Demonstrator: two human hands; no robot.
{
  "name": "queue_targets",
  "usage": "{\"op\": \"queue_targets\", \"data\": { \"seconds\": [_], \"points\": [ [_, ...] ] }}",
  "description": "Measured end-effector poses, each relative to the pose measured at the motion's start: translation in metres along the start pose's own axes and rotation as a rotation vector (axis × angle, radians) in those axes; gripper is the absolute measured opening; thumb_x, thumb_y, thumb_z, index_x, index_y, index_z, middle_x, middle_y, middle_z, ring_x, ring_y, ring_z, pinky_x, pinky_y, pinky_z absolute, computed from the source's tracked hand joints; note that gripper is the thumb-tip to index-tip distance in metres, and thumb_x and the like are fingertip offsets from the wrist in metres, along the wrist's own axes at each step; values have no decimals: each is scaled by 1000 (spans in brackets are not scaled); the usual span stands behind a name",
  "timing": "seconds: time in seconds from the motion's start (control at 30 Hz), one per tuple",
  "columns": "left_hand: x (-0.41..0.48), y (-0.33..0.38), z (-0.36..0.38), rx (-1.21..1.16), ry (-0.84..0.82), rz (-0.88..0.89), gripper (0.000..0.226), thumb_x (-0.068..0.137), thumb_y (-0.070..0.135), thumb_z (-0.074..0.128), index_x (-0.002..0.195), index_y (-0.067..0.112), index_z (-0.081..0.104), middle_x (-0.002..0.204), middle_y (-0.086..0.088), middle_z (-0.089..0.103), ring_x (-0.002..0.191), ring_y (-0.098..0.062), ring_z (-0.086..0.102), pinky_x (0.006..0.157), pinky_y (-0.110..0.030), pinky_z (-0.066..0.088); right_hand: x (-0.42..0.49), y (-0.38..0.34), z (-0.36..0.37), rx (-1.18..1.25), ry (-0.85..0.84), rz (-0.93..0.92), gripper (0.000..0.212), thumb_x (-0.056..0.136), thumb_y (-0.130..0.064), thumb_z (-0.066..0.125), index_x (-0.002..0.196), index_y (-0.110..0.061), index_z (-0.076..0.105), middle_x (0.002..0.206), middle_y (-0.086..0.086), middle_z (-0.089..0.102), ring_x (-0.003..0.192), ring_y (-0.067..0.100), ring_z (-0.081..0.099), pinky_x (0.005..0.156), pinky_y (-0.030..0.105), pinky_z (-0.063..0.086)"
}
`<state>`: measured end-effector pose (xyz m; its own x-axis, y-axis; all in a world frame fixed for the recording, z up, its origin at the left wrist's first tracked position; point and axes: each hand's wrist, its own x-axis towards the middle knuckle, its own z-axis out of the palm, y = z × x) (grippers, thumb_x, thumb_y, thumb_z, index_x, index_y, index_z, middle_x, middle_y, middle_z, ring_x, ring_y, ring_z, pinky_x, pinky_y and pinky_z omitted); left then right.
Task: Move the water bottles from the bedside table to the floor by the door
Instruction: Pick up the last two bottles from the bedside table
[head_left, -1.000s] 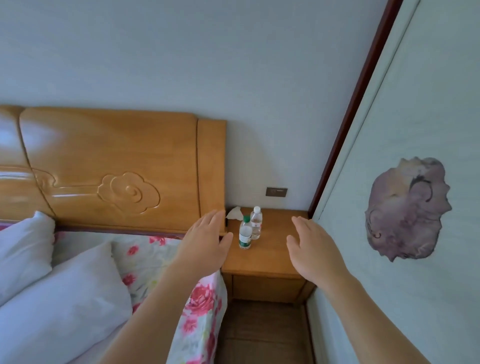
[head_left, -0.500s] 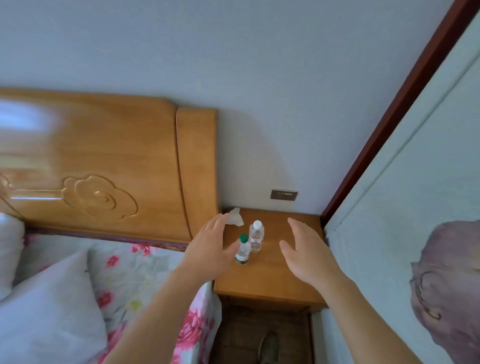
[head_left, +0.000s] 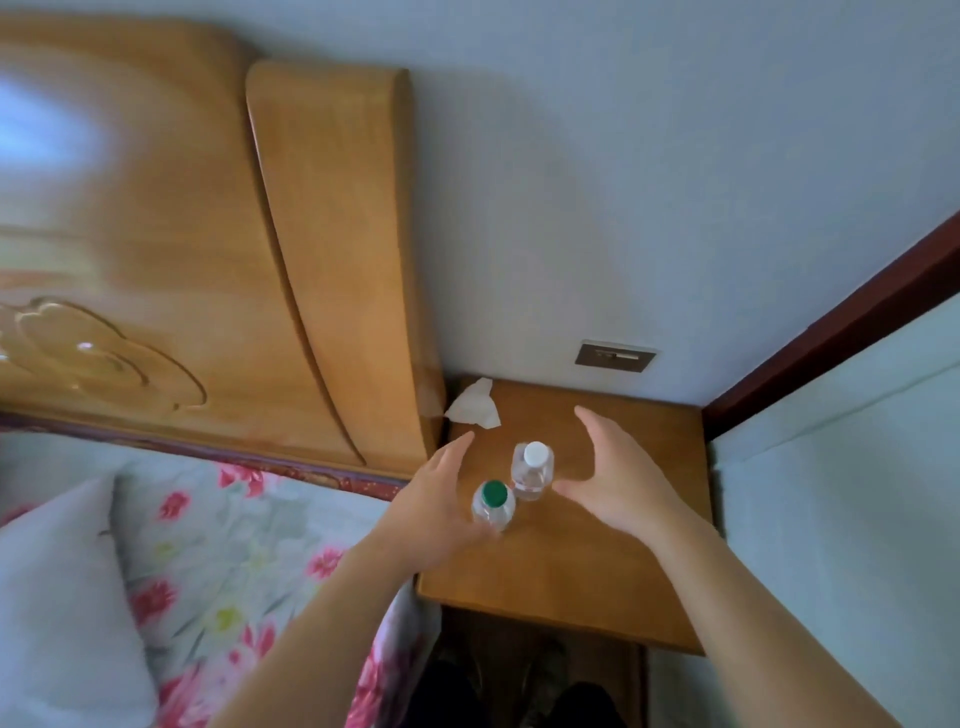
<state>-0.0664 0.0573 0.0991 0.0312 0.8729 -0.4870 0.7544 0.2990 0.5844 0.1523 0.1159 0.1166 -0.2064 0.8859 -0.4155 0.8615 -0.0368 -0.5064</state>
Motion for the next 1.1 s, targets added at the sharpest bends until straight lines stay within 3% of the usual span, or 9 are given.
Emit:
{"op": "queue_targets", "data": {
  "seconds": [0.1,0.27,0.4,0.57,0.73,0.97,1.1],
  "points": [
    [33,-26,25,7,-55,30,116,70,39,88,155,37,9,163,12,19,146,-14,29,115,-37,36,32,21,31,34,-54,-19,98,75,-43,79,152,-33,19,160,-10,24,146,15,26,114,40,29],
    [70,-59,57,8,-123,40,107,68,36,88,151,40,21,154,15,32,139,-12,37,111,-33,39,68,42,74,126,-60,-32,85,77,-40,78,147,-37,31,154,-14,35,141,12,34,110,34,32],
    [85,-73,75,-1,-119,70,85,68,34,87,138,40,40,126,26,45,122,-3,47,100,-23,40,83,52,97,145,-65,-50,80,79,-37,79,146,-37,35,149,-13,41,137,10,39,107,29,33],
    [92,-76,81,-39,-70,115,67,71,29,84,128,40,51,108,30,52,105,4,51,88,-10,40,91,57,108,144,-57,-57,75,79,-35,78,143,-33,39,142,-12,49,128,10,48,100,23,39],
    [92,-77,71,-112,-6,127,67,70,31,86,128,38,53,117,24,60,108,3,56,96,-24,50,92,54,104,160,3,-77,55,77,-37,80,124,-35,52,110,-18,59,102,6,58,84,23,49],
    [66,-47,25,-101,84,193,68,73,33,86,130,41,51,116,26,59,109,0,58,95,-22,51,63,32,66,211,89,-93,68,70,-33,85,129,-37,51,117,-21,58,107,3,54,90,25,48],
    [29,-20,-19,-125,140,202,66,74,38,84,130,41,50,110,22,63,102,-2,61,87,-23,53,24,-6,13,234,157,-146,60,71,-30,85,116,-46,48,101,-31,54,95,-8,52,77,11,38]
  ]
}}
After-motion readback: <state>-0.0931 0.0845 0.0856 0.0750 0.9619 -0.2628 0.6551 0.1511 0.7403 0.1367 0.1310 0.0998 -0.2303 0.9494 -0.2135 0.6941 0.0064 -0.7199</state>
